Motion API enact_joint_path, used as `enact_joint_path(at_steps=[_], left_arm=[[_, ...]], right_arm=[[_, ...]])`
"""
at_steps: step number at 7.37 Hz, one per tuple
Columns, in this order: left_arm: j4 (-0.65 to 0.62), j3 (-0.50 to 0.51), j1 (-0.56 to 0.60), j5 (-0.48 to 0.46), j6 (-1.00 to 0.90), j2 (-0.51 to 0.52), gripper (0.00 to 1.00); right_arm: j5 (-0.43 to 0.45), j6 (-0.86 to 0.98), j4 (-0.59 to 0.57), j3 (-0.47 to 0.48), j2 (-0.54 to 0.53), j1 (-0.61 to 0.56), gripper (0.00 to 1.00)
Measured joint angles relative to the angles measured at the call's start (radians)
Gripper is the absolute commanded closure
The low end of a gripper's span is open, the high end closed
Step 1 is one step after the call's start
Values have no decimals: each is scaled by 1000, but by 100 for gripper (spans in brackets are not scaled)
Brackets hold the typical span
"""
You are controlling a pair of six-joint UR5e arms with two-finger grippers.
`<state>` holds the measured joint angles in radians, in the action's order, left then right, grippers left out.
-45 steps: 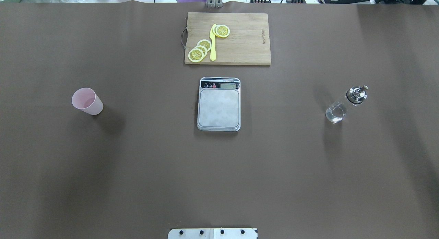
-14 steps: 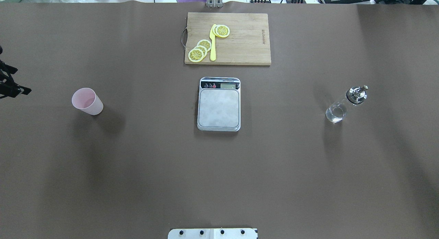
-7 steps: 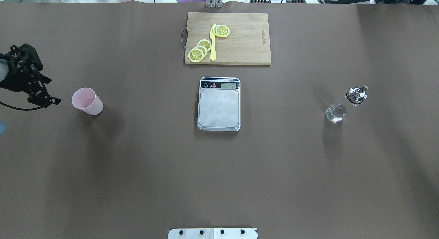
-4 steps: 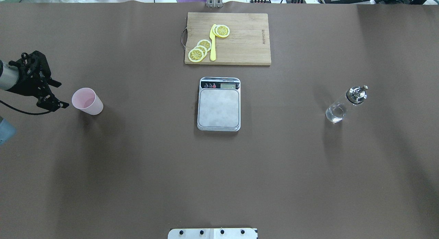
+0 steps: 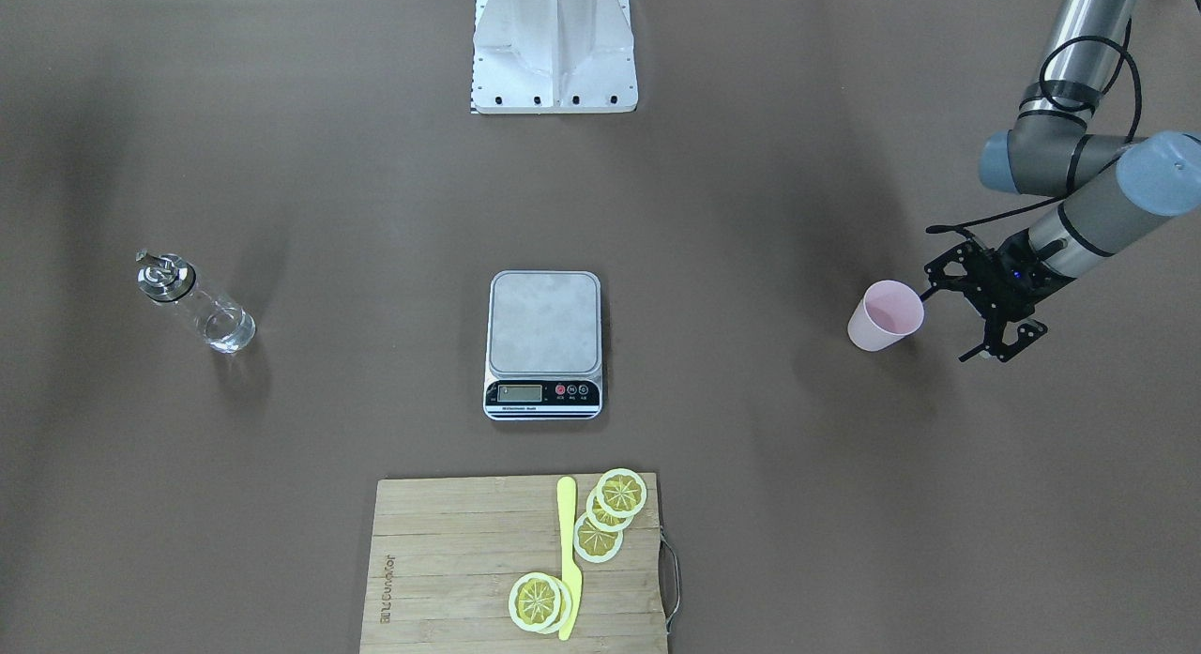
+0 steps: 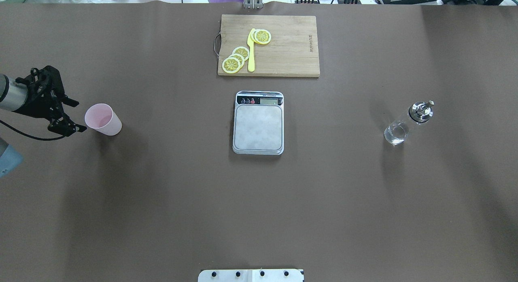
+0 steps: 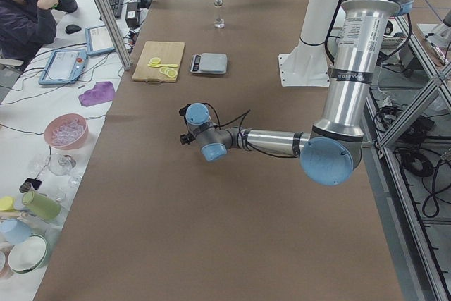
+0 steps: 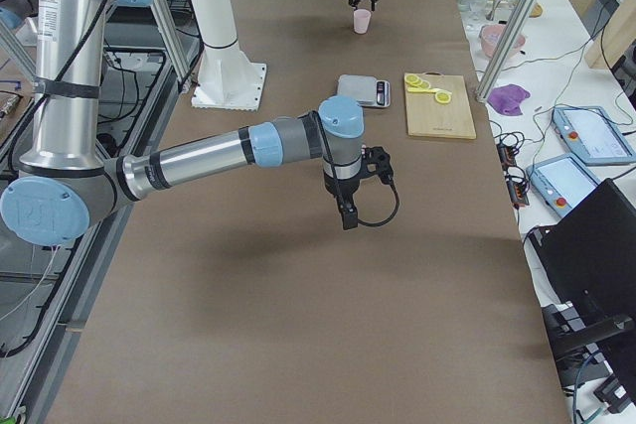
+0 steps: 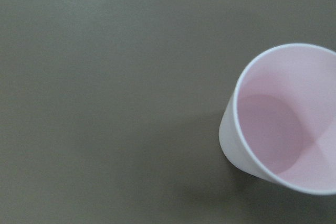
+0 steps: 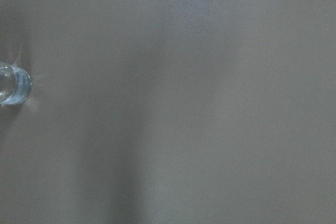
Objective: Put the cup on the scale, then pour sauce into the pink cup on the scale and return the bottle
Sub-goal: 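Move the left gripper down toward the pink cup, then lower the left gripper around the pink cup and close it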
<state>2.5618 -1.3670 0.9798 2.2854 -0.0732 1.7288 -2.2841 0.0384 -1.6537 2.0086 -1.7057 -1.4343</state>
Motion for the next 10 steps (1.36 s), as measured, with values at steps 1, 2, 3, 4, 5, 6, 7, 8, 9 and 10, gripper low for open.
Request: enact_joint_path(at_steps=[1, 2, 3, 4, 5, 6, 7, 8, 9, 10], left_arm=[[14, 1, -5, 0, 1, 0, 3], [23, 0, -11, 1, 6, 0, 3], [44, 0, -22, 1, 30, 0, 3], [80, 0, -40, 1, 66, 0, 3], [105, -3, -50, 2, 96, -2, 3], [116, -7, -54, 22, 111, -6, 3], [118, -7, -44, 70, 118, -11, 3], [114, -7, -21, 116, 121, -14, 3], [110, -7, -2, 140, 135, -16, 3], [109, -8, 10, 154, 173, -15, 3]], right_arm=[[0, 0, 0, 0, 0, 0, 0], [0, 0, 0, 0, 0, 0, 0], [0, 0, 0, -1, 0, 0, 0], [0, 0, 0, -1, 0, 0, 0], [0, 0, 0, -1, 0, 0, 0], [0, 0, 0, -1, 0, 0, 0], [0, 0, 0, -1, 0, 0, 0], [0, 0, 0, -1, 0, 0, 0], [0, 0, 0, -1, 0, 0, 0], [0, 0, 0, -1, 0, 0, 0]])
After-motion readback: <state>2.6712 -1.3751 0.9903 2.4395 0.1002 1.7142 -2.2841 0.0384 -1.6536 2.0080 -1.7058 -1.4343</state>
